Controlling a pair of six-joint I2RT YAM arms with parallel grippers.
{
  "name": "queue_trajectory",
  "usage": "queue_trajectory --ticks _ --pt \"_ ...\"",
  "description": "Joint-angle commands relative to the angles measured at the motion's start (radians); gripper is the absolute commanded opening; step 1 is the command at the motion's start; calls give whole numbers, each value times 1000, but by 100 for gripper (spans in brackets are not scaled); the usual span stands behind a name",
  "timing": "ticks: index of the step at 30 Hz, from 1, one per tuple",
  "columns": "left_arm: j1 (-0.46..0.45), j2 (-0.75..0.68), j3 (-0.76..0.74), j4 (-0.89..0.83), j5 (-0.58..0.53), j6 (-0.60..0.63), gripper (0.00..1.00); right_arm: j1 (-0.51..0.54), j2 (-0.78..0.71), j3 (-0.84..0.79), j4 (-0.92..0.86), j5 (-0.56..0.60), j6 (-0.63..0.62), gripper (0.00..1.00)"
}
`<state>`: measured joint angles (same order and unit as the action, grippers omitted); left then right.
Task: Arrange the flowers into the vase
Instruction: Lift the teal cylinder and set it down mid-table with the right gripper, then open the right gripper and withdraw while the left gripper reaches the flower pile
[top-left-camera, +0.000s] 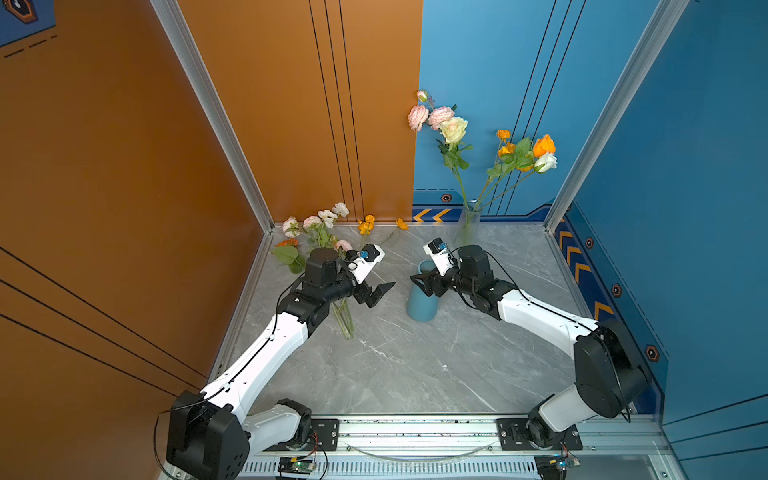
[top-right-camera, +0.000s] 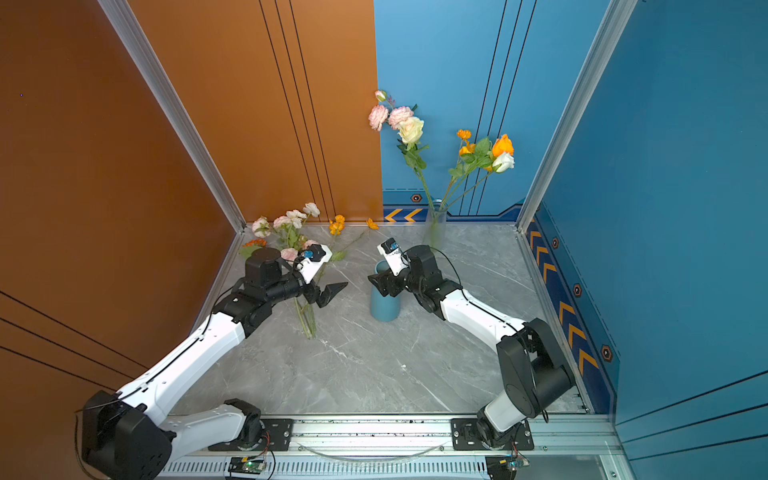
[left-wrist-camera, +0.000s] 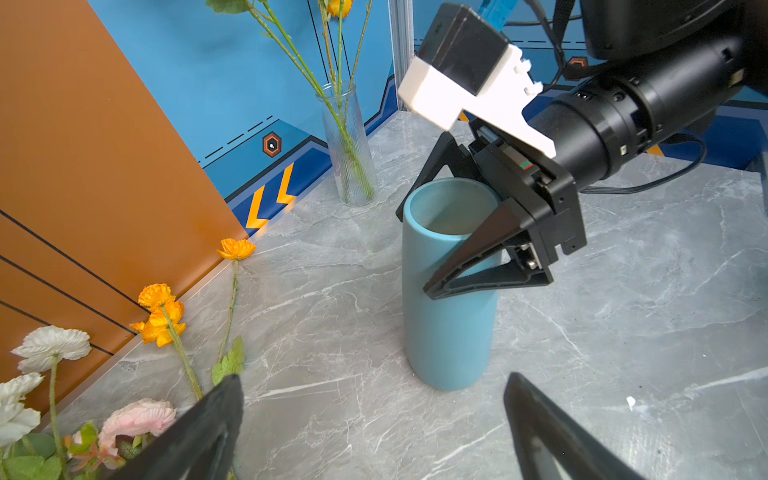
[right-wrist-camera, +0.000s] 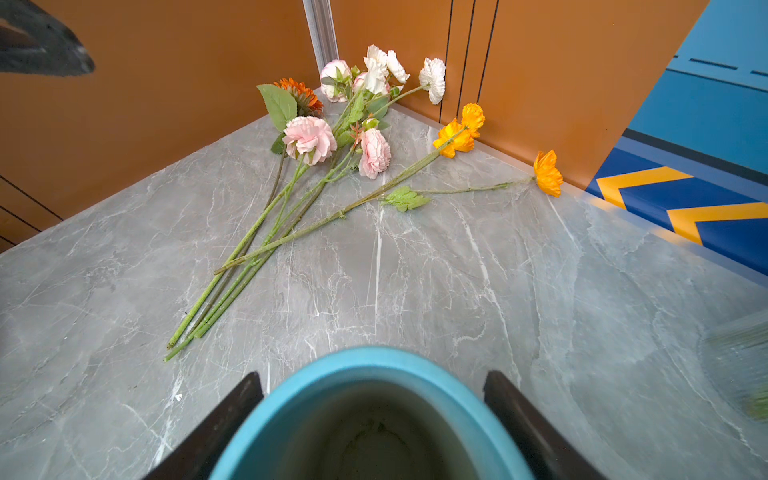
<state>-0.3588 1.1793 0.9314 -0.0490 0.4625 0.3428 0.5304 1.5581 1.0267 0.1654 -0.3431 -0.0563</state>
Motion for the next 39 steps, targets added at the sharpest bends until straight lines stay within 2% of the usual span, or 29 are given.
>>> queue_trajectory --ticks 1,9,21,27,32,39 --pt "8 11 22 14 42 -18 98 3 -7 40 63 5 -23 78" --pt "7 18 24 17 84 -25 98 5 -18 21 86 10 -37 92" --pt "10 23 24 17 102 -25 98 10 -29 21 92 -16 -42 100" --pt "11 24 25 12 102 -21 98 7 -55 28 74 -45 -43 100" --pt "9 11 23 7 108 -15 98 -19 -96 25 116 -102 33 100" --pt "10 6 20 -10 94 8 98 -109 -171 5 224 -226 181 100"
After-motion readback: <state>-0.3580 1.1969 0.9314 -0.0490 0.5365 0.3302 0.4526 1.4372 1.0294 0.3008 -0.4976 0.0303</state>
